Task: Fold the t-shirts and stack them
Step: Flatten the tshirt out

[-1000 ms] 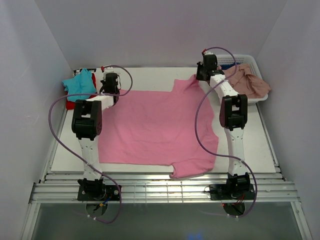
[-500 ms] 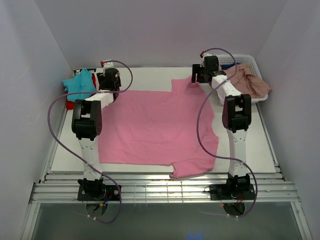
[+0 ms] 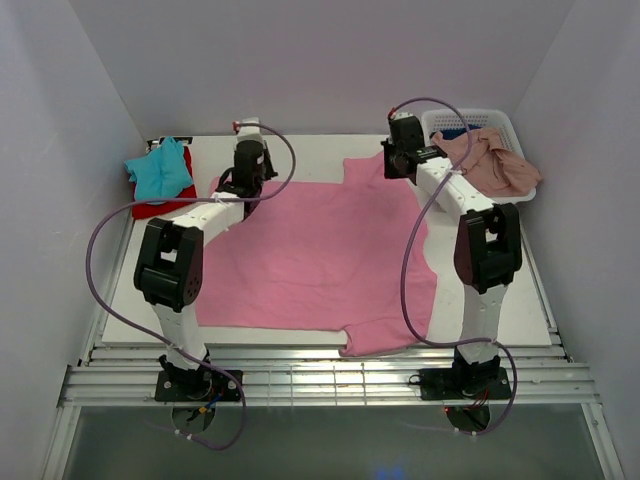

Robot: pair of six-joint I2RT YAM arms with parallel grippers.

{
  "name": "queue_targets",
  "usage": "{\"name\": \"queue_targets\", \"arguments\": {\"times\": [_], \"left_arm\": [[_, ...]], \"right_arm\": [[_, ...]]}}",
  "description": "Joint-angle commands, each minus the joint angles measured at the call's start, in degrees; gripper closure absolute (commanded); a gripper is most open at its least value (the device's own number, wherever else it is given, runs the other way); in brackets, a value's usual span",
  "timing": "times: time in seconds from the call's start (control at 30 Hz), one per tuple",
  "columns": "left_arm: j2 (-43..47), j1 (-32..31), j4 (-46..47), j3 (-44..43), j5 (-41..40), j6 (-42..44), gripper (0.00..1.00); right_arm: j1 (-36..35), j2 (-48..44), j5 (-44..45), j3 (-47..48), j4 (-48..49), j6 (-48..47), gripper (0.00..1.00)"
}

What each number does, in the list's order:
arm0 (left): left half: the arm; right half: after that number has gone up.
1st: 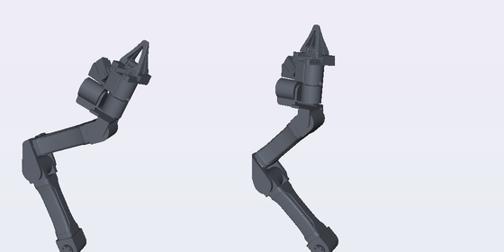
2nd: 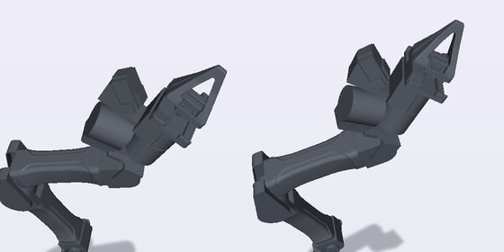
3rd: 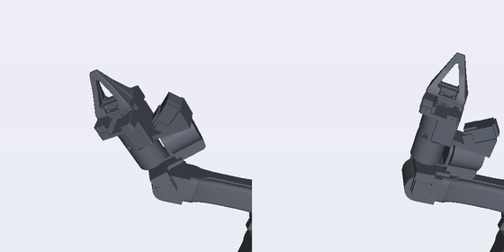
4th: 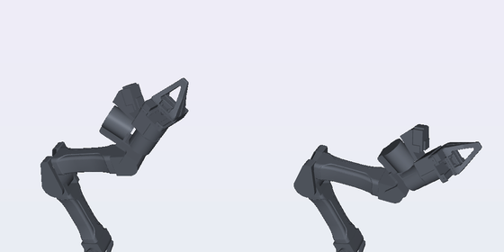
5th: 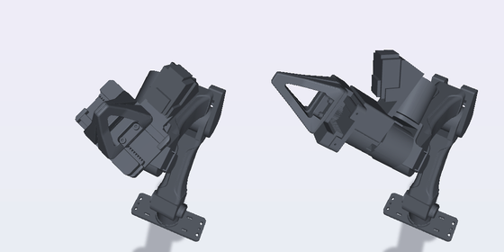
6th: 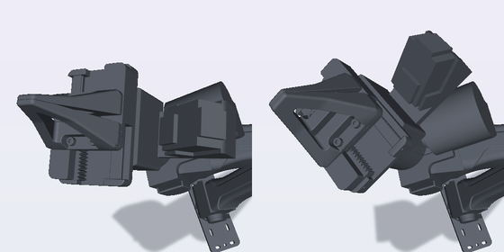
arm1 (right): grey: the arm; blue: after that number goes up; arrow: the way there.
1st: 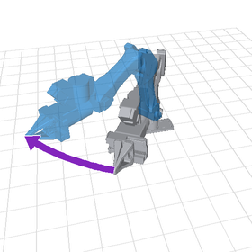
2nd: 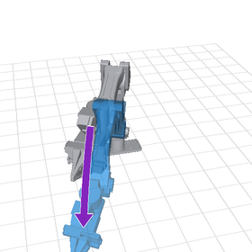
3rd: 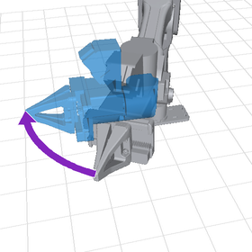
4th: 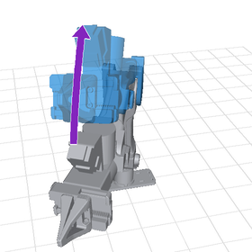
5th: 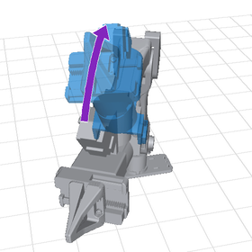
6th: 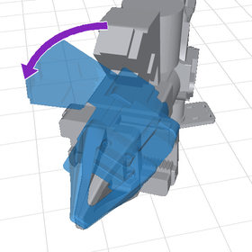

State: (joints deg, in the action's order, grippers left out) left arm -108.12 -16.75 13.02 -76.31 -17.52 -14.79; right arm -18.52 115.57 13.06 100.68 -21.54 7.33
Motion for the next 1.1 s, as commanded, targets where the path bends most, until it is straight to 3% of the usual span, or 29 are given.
{"name": "queue_targets", "arguments": {"times": [0.0, 0.47, 0.7, 0.83, 1.07], "left_arm": [[0.63, -2.76, -2.72, 2.83, 7.48, -3.39, 1.00], [-0.08, -2.67, -9.14, 3.89, 3.37, -3.14, 1.00], [-1.13, -2.67, -19.77, 3.36, -1.81, -6.39, 1.00], [-1.31, -2.50, -21.19, 6.35, -4.89, -7.54, 1.00], [-10.96, -1.18, -26.63, -0.04, -1.03, -7.71, 1.00]], "right_arm": [[0.15, 2.99, 2.94, -3.04, -5.88, 2.68, 0.92], [0.24, 13.45, 3.72, 2.23, -10.54, 5.41, 0.92], [0.86, 21.00, 3.46, 10.31, -14.49, 6.20, 0.92], [1.38, 23.82, 2.32, 15.75, -15.46, 6.38, 0.92], [2.44, 27.69, -0.05, 22.18, -17.22, 6.38, 0.92]]}}
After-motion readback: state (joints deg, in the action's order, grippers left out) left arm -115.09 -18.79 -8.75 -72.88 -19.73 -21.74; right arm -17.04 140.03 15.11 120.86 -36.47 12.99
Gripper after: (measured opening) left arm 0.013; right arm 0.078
